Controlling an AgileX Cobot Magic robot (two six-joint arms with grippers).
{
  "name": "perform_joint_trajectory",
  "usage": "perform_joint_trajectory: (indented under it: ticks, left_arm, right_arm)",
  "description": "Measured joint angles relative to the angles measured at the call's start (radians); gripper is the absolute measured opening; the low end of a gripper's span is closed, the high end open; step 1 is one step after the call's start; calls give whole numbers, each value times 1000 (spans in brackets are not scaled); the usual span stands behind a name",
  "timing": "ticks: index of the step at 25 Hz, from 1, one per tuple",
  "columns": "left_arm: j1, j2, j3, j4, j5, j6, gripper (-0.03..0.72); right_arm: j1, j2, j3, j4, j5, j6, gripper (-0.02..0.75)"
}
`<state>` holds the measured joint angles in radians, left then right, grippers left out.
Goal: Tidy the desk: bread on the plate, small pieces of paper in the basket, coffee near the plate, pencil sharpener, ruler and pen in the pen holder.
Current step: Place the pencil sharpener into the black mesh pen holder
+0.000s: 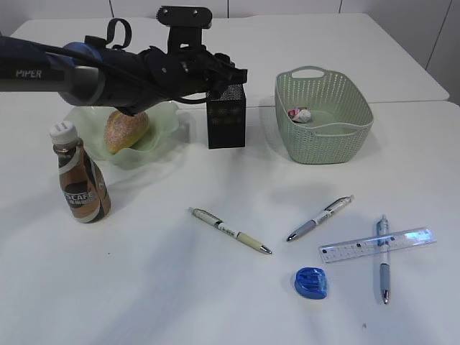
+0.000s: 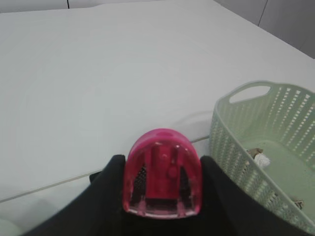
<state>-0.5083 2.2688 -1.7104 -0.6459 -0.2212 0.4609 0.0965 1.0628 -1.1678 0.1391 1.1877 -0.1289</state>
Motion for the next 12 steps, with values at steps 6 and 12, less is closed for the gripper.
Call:
perform_joint_trajectory:
  ticks: [6, 12]
  left_arm:
    - [0, 2, 0, 0, 0, 0, 281]
    - [-4, 2, 0, 0, 0, 0, 281]
  right_arm:
    - [0, 0, 0, 2, 0, -1, 449]
    - [0, 0, 0, 4, 0, -1, 449]
